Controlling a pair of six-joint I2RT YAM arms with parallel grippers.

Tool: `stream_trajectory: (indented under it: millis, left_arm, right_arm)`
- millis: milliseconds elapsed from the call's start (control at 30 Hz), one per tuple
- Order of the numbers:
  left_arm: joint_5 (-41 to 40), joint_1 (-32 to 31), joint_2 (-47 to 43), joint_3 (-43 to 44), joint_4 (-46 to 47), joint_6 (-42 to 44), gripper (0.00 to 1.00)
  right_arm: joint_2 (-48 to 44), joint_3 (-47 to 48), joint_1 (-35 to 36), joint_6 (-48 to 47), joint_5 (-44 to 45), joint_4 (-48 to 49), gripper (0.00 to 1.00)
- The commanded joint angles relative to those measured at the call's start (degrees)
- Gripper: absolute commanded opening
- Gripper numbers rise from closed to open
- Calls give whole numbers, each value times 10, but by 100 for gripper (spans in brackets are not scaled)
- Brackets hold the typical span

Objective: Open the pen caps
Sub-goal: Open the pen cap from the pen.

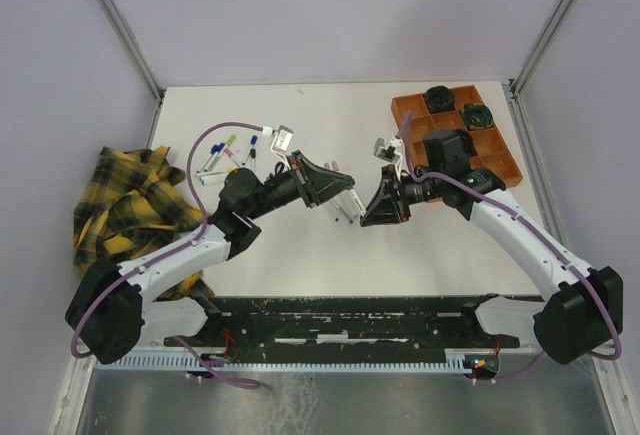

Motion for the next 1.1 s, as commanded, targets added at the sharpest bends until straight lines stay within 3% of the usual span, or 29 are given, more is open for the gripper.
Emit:
stream_trajectory:
  millis: [0,33,100,300,467,733,800,967,1067]
  left_arm:
    - [17,0,7,20,30,-14,12]
    - [15,0,7,20,28,-14,5]
    - [11,-1,6,20,24,-13,3]
    - [-4,-1,1,4,32,-12,3]
    - [-22,-6,-5,-29,84,-28,3]
    - [-50,-16,-9,-41,98,-20,3]
    - [-60,-15,-9,-43,101,-18,3]
    - [-100,-9,-17,-25,89,0,3]
    - [-120,19,-22,6,70,12,3]
  right_arm:
    - [1,23,4,3,-23,25,0]
    - [2,23,4,3,-23,25,0]
    - [1,22,4,7,-23,28,2]
    - [-12,-12,4,114,-26,140,42]
    - [-24,-54,4,220,-16,267,47]
    - [-23,-75,8,262,4,317,42]
    - [-20,-76,12,259,5,319,34]
    - [-4,-66,21,229,0,293,1]
    - [8,-59,24,221,-8,279,0]
